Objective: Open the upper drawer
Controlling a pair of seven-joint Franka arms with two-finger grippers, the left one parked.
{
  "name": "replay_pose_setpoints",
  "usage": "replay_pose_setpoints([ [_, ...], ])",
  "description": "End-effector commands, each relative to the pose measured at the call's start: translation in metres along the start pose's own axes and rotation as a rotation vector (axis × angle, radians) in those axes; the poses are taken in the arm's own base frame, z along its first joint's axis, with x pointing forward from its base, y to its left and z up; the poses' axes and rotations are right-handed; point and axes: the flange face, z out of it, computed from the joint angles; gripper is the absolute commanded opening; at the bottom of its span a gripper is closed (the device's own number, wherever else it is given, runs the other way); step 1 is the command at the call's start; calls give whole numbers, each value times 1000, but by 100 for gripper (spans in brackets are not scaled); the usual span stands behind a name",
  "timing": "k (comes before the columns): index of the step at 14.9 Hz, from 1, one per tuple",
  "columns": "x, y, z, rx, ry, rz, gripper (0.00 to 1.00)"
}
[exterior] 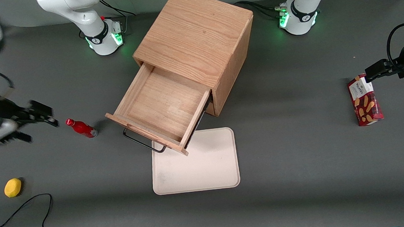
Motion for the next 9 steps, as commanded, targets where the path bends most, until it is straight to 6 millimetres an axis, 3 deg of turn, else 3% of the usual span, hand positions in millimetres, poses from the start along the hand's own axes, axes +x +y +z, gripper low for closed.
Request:
replay_pose_setpoints([
  [1, -42, 3, -16, -55, -61, 180, 100],
  [4, -48, 5, -28, -159, -109, 171, 100],
  [6, -48, 1, -23, -174, -118, 262, 100],
  [9, -47, 1, -22, -164, -118, 264, 100],
])
